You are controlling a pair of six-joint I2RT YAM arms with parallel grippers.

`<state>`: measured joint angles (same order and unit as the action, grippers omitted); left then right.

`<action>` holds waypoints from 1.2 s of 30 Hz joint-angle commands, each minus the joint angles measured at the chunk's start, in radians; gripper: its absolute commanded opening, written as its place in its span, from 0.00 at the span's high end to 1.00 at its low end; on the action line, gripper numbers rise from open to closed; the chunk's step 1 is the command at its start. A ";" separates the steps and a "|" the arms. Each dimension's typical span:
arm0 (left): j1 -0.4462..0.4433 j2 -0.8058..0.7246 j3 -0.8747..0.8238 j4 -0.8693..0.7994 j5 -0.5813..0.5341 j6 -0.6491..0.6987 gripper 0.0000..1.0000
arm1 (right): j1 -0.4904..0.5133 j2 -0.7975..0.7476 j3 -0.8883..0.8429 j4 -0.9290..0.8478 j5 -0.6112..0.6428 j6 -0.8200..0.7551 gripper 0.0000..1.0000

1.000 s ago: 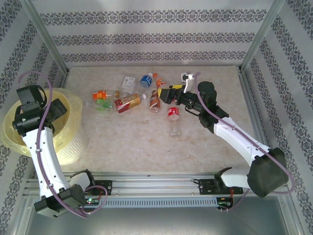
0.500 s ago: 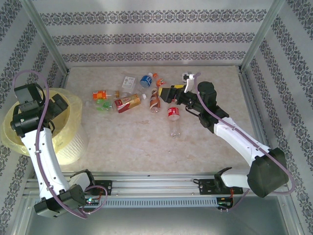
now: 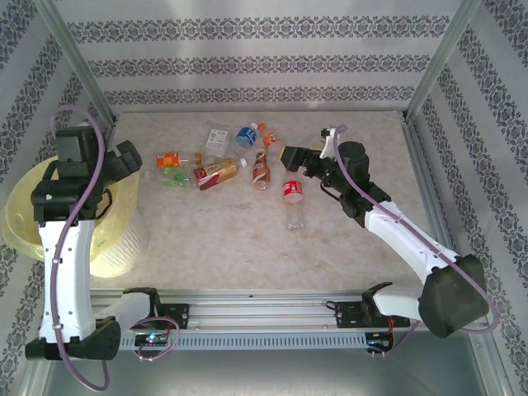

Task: Put the plastic bottles in the bin

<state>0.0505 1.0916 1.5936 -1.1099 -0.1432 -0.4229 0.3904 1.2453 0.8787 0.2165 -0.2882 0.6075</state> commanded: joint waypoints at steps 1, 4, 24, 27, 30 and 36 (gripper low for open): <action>-0.084 0.034 0.021 0.045 -0.075 -0.047 0.00 | -0.021 -0.028 -0.029 -0.033 0.075 0.038 0.02; -0.179 0.072 0.036 0.079 -0.105 -0.050 0.00 | -0.055 -0.023 -0.035 -0.072 0.103 0.054 0.02; -0.426 0.309 0.072 0.327 0.068 -0.080 0.00 | -0.238 0.411 0.378 -0.586 0.205 0.059 0.02; -0.428 0.306 0.054 0.347 0.102 -0.104 0.00 | -0.245 0.518 0.485 -0.653 0.199 0.065 0.02; -0.427 0.299 0.042 0.348 0.088 -0.102 0.00 | -0.248 0.621 0.590 -0.693 0.195 0.085 0.02; -0.425 0.295 0.023 0.334 0.063 -0.106 0.00 | -0.241 0.809 0.826 -0.781 0.201 0.131 0.02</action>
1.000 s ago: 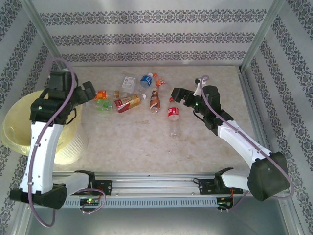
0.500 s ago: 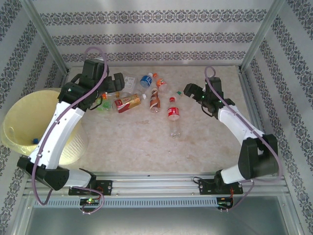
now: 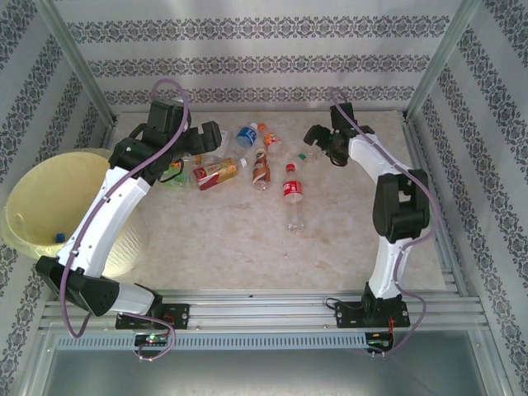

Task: Put the plastic bottles in the bin

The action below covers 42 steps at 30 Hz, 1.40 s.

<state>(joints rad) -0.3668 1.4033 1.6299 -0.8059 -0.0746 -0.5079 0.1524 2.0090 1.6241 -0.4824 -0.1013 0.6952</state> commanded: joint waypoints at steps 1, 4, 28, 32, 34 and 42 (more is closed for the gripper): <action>-0.008 -0.017 -0.013 0.026 -0.014 -0.023 0.00 | -0.002 0.065 0.107 -0.090 0.027 0.057 0.02; -0.008 -0.014 -0.013 0.014 -0.036 -0.011 0.00 | 0.002 0.137 0.191 -0.136 0.065 0.090 0.02; -0.005 0.112 0.032 -0.012 -0.067 0.053 0.00 | 0.014 0.490 0.635 -0.388 0.185 0.139 0.28; -0.004 0.126 0.036 -0.016 -0.064 0.055 0.00 | 0.005 0.381 0.437 -0.231 0.183 0.131 0.38; -0.003 0.128 0.038 -0.015 -0.059 0.055 0.00 | -0.005 0.333 0.352 -0.158 0.169 0.134 0.42; -0.003 0.132 0.042 -0.011 -0.035 0.045 0.01 | -0.042 0.218 0.186 0.023 0.109 0.131 0.50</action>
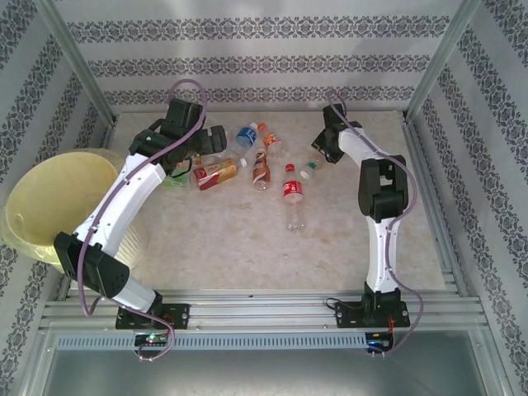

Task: Put the plastic bottles in the bin

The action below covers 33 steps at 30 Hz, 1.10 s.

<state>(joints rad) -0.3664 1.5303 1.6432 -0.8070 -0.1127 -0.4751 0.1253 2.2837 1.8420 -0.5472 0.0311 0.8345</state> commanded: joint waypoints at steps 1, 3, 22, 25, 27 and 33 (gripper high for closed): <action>-0.004 0.006 0.030 -0.009 0.011 0.013 0.00 | -0.016 -0.068 -0.044 0.104 -0.022 -0.013 0.50; -0.005 0.010 0.032 -0.007 0.040 0.013 0.00 | -0.019 -0.103 -0.089 0.153 -0.020 -0.014 0.50; -0.078 0.056 -0.111 0.351 0.496 0.060 0.00 | -0.018 -0.730 -0.835 0.651 -0.135 0.068 0.54; -0.110 0.081 -0.126 0.403 0.549 0.092 0.00 | -0.001 -0.838 -0.911 0.627 -0.158 0.102 0.53; -0.135 0.099 -0.137 0.432 0.593 0.120 0.00 | 0.015 -0.900 -0.953 0.620 -0.173 0.129 0.54; -0.228 0.158 -0.151 0.503 0.653 0.176 0.00 | 0.076 -1.011 -1.013 0.596 -0.191 0.193 0.54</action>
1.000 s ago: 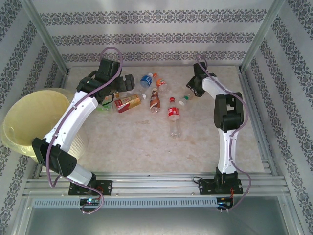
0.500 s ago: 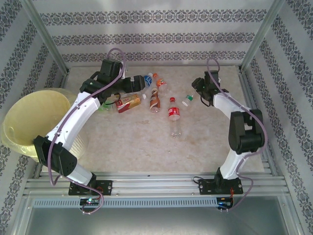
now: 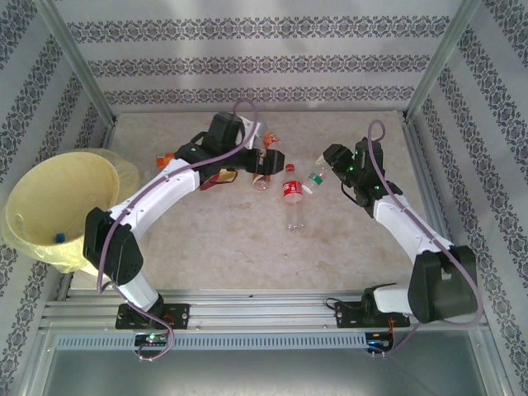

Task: Put the plastic bottles in the bin

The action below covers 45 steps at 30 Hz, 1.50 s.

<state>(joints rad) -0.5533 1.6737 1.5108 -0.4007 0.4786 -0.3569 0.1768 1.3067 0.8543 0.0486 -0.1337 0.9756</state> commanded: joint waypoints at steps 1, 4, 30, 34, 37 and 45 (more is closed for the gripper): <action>-0.056 0.022 -0.032 0.130 0.072 0.053 0.00 | 0.039 -0.043 -0.029 0.000 -0.026 0.058 0.54; -0.089 0.042 -0.060 0.201 0.096 0.044 0.00 | 0.072 -0.062 -0.042 0.010 -0.023 0.079 0.54; -0.129 0.243 -0.040 0.482 0.084 0.000 0.12 | 0.133 -0.037 0.001 0.093 -0.118 0.158 0.53; -0.135 0.253 -0.040 0.493 0.081 -0.004 0.28 | 0.141 -0.028 0.012 0.094 -0.126 0.163 0.52; -0.135 0.247 -0.058 0.522 0.070 -0.017 0.37 | 0.142 -0.026 0.014 0.094 -0.129 0.166 0.50; -0.133 0.227 -0.081 0.532 0.016 -0.020 0.43 | 0.138 -0.034 0.022 0.081 -0.136 0.149 0.35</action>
<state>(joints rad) -0.6811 1.9133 1.4479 0.0692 0.5583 -0.3893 0.3035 1.2858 0.8288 0.1059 -0.2138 1.1175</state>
